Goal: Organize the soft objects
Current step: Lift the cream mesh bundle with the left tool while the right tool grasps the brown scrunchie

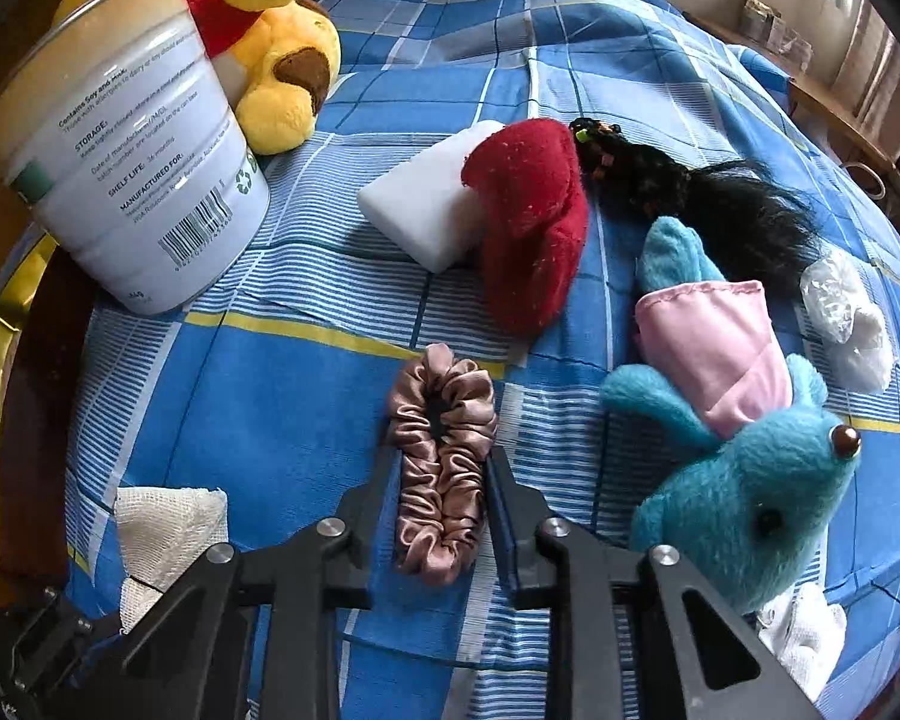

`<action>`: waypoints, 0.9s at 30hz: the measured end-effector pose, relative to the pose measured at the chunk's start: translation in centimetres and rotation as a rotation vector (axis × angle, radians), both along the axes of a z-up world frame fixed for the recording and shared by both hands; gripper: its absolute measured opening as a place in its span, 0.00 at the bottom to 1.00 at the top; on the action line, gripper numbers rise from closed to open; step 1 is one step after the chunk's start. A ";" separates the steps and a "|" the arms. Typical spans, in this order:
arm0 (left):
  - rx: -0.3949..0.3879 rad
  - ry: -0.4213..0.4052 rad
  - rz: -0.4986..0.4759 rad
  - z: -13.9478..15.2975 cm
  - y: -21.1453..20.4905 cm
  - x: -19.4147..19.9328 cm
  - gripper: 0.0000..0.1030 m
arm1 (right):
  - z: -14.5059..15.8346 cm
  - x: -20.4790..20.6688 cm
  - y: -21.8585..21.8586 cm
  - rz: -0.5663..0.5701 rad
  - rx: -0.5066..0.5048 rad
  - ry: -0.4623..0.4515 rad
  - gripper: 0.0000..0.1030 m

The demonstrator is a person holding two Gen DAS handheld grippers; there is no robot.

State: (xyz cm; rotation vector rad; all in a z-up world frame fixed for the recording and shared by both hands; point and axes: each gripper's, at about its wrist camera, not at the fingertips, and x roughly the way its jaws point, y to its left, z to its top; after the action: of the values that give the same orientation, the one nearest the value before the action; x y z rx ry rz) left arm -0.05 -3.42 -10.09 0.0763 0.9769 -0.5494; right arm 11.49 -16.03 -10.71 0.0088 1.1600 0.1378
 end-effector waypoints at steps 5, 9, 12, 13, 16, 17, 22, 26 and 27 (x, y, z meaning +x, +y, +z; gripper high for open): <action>0.007 0.006 -0.015 0.4 -0.1 -0.2 0.32 | -0.4 0.2 -1.0 -0.008 0.038 0.005 0.26; 0.001 -0.008 -0.041 1.4 -0.2 -0.6 0.22 | -0.4 0.1 -0.8 0.005 0.013 -0.005 0.26; -0.009 -0.015 -0.054 1.9 0.1 -0.8 0.16 | -0.4 0.1 -0.8 0.015 -0.003 -0.013 0.26; -0.008 -0.019 -0.054 1.9 0.1 -0.8 0.16 | -0.3 0.1 -0.7 0.015 -0.006 -0.014 0.26; -0.008 0.000 -0.045 1.5 0.3 -0.5 0.16 | -0.2 0.1 -0.5 0.016 -0.012 -0.019 0.26; -0.016 0.012 -0.040 1.4 0.4 -0.4 0.16 | -0.2 0.0 -0.5 0.015 -0.011 -0.020 0.26; -0.072 0.090 0.015 0.9 1.6 0.6 0.27 | -0.2 -0.1 -0.6 0.005 0.003 -0.019 0.26; -0.081 0.112 0.027 0.8 1.9 1.0 0.42 | -0.2 -0.1 -0.6 0.004 0.007 -0.017 0.26; -0.081 0.112 0.029 0.8 1.8 1.0 0.45 | -0.2 -0.1 -0.6 0.003 0.009 -0.016 0.26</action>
State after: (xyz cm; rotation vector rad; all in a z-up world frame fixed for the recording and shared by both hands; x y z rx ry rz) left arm 0.95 -1.60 -9.28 -0.0410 1.0624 -0.5707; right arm 11.42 -16.68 -10.93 0.0134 1.1433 0.1453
